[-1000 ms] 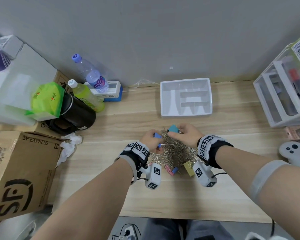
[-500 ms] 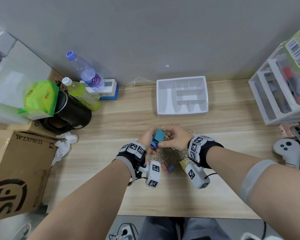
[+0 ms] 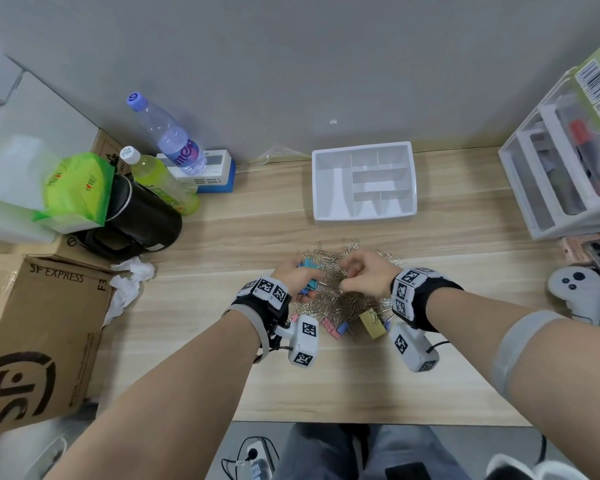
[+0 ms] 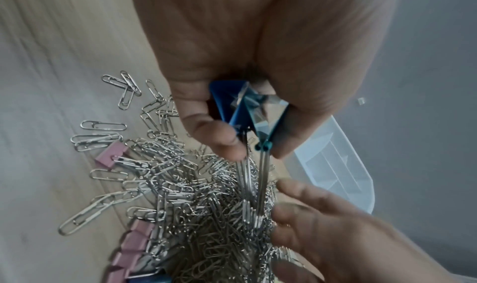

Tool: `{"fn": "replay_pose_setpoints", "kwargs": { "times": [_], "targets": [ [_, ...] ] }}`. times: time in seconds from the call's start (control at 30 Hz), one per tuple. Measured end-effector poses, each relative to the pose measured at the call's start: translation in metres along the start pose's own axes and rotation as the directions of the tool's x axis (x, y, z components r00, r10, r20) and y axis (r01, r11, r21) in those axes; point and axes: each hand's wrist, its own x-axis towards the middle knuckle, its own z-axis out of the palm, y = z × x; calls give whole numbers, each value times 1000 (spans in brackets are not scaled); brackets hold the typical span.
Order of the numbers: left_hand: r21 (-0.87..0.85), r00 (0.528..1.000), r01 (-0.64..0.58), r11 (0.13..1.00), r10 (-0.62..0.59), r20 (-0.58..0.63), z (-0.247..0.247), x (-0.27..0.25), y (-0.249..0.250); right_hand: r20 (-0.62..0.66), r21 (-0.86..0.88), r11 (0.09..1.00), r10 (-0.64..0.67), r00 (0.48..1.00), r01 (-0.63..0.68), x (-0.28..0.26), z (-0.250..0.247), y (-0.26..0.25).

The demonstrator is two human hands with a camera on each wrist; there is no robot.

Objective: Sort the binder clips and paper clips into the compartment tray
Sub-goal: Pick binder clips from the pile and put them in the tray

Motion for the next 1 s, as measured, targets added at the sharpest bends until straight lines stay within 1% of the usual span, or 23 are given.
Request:
{"fn": "replay_pose_setpoints", "kwargs": {
  "times": [0.1, 0.2, 0.3, 0.37, 0.53, 0.67, 0.8, 0.9, 1.0],
  "targets": [
    [51, 1000, 13, 999, -13, -10, -2, 3, -8, 45, -204, 979, 14, 999, -5, -5, -4, 10],
    [77, 1000, 22, 997, -21, -21, 0, 6, -12, 139, -368, 930, 38, 990, 16, -11, 0, 16],
    [60, 999, 35, 998, -35, -16, 2, 8, -13, 223, -525, 849, 77, 972, 54, -15, 4, 22],
    [51, 999, 37, 998, -36, -29, 1, 9, -13, 254, -600, 794, 73, 965, 98, -16, 7, 24],
    [16, 998, 52, 998, -52, -44, 2, 10, -14, 278, -659, 724, -19, 960, 205, -18, 9, 28],
    [-2, 997, 56, 998, -56, -45, 3, 10, -18, 257, -702, 674, -62, 964, 230, -21, 13, 35],
    [-25, 997, 62, 998, -63, -45, 2, 8, -20, 228, -746, 618, -112, 967, 247, -23, 13, 31],
    [-34, 996, 67, 997, -69, -55, -1, 8, -22, 227, -745, 610, -149, 963, 270, -23, 12, 28],
    [-27, 996, 72, 997, -73, -53, -3, 6, -22, 215, -722, 635, -170, 962, 274, -23, 11, 23]
  ]
}}
